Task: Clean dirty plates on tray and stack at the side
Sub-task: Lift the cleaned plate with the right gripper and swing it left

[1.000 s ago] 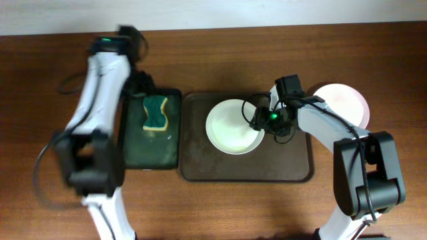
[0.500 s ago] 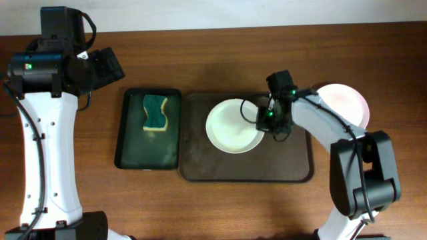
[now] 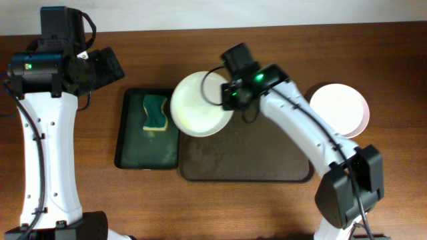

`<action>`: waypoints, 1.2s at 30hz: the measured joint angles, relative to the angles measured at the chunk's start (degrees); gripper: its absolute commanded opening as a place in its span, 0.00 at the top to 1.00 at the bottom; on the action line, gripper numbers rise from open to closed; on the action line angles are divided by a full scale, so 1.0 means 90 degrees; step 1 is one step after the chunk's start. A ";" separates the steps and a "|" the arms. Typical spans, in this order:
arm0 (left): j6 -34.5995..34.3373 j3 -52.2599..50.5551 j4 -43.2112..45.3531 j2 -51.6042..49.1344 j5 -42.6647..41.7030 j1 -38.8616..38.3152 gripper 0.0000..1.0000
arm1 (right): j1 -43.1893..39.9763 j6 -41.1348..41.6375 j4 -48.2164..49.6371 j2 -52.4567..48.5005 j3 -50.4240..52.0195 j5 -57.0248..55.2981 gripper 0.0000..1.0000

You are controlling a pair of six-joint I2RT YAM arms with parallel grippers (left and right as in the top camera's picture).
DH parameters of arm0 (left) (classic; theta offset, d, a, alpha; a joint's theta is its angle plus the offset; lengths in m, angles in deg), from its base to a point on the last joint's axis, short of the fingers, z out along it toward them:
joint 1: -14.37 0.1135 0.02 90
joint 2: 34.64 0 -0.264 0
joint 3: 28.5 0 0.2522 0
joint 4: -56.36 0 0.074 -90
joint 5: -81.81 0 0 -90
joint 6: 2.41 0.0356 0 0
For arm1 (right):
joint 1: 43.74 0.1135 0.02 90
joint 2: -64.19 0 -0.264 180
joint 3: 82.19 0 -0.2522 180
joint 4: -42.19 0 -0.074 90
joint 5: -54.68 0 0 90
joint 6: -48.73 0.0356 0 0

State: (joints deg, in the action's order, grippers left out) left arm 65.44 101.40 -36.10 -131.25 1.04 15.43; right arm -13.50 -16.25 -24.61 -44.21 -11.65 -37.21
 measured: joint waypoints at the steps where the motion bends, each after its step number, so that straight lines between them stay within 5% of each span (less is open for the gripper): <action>1: 0.0000 0.0000 0.0002 0.0000 0.0002 0.0000 0.01 | 0.0289 0.0070 0.0109 0.0000 0.0000 -0.0172 0.96; 11: 0.0000 0.0000 0.0002 0.0000 0.0002 0.0000 0.01 | 0.2331 0.0083 0.1124 -0.0464 -0.0002 -0.3130 0.96; 20: -0.0002 0.0000 -0.0002 0.0000 0.0002 0.0000 0.01 | 0.3689 -0.3167 0.3016 -0.0474 0.0002 -0.6273 0.96; 31: 0.0000 0.0000 0.0002 0.0000 0.0002 0.0000 0.00 | 0.4121 -0.3917 0.3043 -0.0476 0.0002 -0.6664 0.96; 36: -0.0002 0.0000 0.0005 0.0000 0.0002 0.0000 0.01 | 0.3893 -0.2390 0.1734 -0.0476 -0.0051 -0.5476 0.96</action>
State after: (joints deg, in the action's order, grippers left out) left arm 65.42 101.40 -36.06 -131.25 1.06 15.43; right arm 21.53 -37.76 -9.00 -48.49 -12.11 -86.50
